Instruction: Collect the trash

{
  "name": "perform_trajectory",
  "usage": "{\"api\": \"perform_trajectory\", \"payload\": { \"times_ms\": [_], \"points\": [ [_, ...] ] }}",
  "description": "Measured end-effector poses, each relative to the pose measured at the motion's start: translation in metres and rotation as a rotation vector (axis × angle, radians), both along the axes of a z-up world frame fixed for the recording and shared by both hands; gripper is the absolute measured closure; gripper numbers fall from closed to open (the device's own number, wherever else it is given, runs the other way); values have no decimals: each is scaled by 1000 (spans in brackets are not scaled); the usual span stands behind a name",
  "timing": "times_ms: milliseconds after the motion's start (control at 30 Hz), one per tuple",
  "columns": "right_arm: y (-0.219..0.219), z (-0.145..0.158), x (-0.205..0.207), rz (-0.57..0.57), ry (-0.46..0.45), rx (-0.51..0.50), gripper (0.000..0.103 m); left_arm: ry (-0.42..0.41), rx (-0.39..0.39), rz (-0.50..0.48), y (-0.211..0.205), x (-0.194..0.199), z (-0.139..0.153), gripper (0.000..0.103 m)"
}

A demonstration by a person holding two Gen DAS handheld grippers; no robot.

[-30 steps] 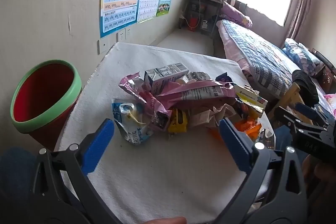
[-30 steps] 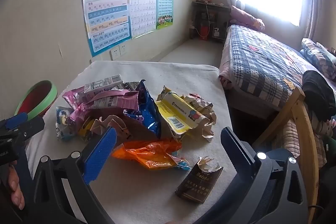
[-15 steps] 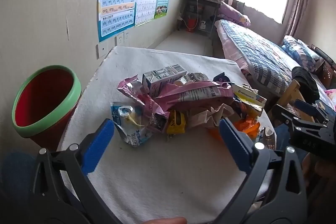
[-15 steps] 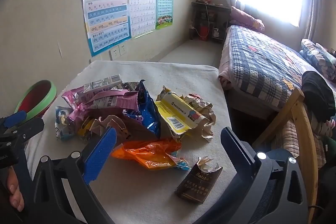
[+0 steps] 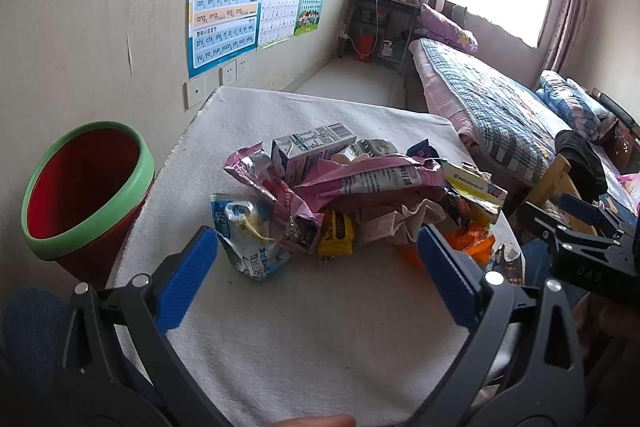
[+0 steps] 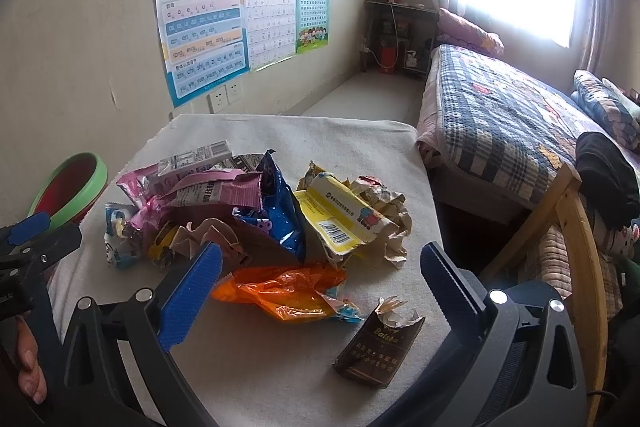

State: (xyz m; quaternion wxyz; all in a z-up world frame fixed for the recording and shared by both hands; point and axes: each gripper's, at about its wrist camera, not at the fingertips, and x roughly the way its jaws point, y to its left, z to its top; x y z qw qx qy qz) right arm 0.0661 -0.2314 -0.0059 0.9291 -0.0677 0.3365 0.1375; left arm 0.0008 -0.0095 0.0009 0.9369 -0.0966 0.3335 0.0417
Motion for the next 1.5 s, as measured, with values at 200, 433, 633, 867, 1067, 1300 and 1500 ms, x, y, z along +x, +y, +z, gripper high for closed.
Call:
{"api": "perform_trajectory", "payload": {
  "times_ms": [200,433,633,867,1067,1300,1500],
  "points": [
    [-1,0,-1,-8,-5,1,7,1,3,-1,-3,-1,2,5],
    [-2,1,-1,-7,-5,1,7,2,-1,0,0,0,-1,5],
    [-1,1,-1,-7,-5,1,7,2,-3,1,1,0,-1,5],
    [-2,0,-1,-7,-3,1,7,3,-4,1,0,-1,-2,5],
    [-2,-1,-1,-8,-2,2,7,4,-4,1,0,1,-2,5],
    [-2,-1,0,-7,-1,2,7,6,-6,6,1,1,-2,5],
    [-2,-1,0,-7,-1,2,7,8,-13,13,2,1,-3,5]
  ]
}}
